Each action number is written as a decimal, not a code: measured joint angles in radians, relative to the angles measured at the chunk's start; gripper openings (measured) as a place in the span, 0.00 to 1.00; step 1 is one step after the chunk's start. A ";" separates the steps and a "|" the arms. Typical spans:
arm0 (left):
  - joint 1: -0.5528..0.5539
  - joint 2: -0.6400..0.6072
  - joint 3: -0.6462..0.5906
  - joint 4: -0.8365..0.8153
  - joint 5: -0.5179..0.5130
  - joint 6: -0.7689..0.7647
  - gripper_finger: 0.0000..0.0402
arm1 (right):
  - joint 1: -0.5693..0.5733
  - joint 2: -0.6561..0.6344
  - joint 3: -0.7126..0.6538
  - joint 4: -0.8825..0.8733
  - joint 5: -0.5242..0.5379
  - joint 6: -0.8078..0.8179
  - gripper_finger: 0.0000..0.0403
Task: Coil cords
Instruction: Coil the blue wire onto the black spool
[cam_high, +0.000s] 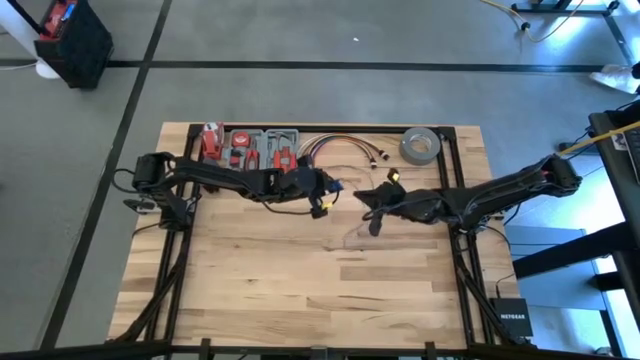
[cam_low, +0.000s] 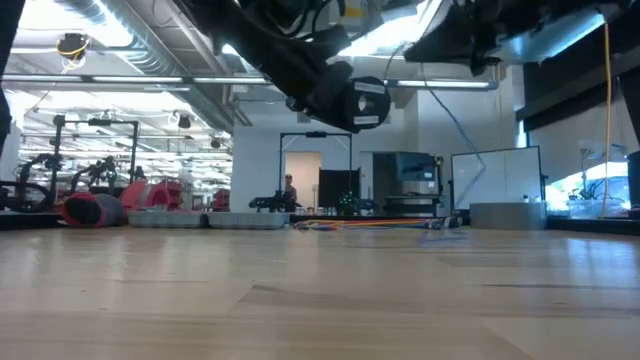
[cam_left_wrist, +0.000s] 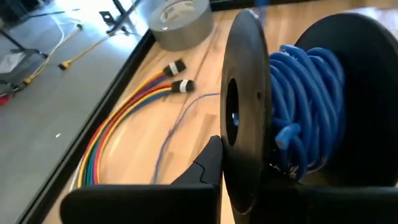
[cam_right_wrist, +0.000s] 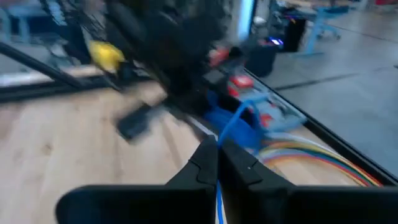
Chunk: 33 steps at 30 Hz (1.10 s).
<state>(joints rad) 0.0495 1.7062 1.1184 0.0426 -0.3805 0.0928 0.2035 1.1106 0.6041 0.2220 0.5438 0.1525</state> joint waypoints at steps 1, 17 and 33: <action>0.002 0.004 0.002 0.000 0.000 -0.002 0.00 | 0.000 0.014 0.000 0.034 -0.012 -0.006 0.01; -0.010 0.039 0.026 0.131 0.002 -0.078 0.00 | -0.023 0.306 0.009 0.412 -0.101 -0.062 0.01; -0.102 -0.104 0.024 -0.072 0.003 -0.011 0.00 | -0.034 0.343 0.059 0.130 -0.086 -0.108 0.02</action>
<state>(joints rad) -0.0525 1.6023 1.1423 -0.0297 -0.3775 0.0822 0.1699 1.4540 0.6635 0.3521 0.4582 0.0448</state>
